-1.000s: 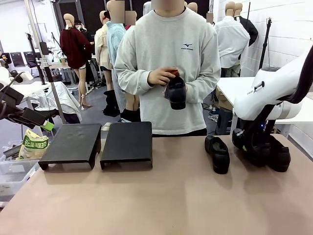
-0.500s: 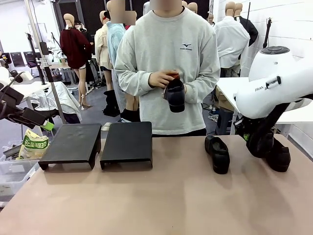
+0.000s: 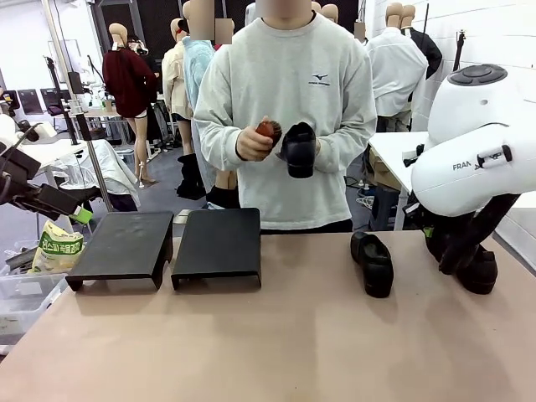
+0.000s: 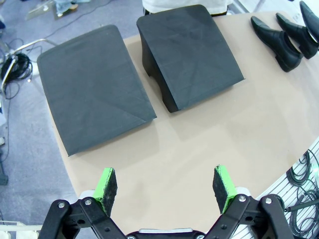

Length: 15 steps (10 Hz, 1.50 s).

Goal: Organize the shoes by placing them on the stand.
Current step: Pick up one Shoe and place it in the middle of the table.

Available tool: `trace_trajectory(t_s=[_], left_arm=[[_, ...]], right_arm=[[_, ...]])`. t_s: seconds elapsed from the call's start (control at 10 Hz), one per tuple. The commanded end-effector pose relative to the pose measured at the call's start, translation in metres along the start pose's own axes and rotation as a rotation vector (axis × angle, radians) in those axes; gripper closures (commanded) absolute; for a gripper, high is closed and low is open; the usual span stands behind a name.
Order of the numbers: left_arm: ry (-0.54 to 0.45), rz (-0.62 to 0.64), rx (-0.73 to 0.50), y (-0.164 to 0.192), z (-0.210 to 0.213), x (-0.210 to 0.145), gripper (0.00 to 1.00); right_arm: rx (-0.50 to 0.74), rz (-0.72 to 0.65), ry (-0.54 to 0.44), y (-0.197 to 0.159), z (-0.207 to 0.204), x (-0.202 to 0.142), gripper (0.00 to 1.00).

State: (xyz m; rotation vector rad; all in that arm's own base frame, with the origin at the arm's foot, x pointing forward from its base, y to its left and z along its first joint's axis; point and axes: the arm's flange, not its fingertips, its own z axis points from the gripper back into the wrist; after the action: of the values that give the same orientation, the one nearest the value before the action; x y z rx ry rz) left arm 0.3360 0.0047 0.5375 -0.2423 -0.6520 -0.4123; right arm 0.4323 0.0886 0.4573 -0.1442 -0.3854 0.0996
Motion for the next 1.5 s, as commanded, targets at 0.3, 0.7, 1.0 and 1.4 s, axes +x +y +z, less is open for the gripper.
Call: trace_trajectory(t_s=[0.3,0.7,1.0,1.4], left_arm=[[-0.002,-0.004,-0.008,0.002,0.0,-0.001,0.0],[-0.002,-0.004,-0.008,0.002,0.0,-0.001,0.0],[-0.002,-0.004,-0.008,0.002,0.0,-0.001,0.0],[-0.002,-0.004,-0.008,0.002,0.0,-0.001,0.0]], right_arm=[[-0.166,-0.138,0.021,0.036,0.021,-0.003,1.0],[-0.058,-0.135,-0.006,0.108,0.094,-0.042,1.0],[0.113,-0.118,0.062,0.167,0.097,-0.041,1.0],[0.204,-0.097,0.246,0.222,0.062,-0.045,1.0]])
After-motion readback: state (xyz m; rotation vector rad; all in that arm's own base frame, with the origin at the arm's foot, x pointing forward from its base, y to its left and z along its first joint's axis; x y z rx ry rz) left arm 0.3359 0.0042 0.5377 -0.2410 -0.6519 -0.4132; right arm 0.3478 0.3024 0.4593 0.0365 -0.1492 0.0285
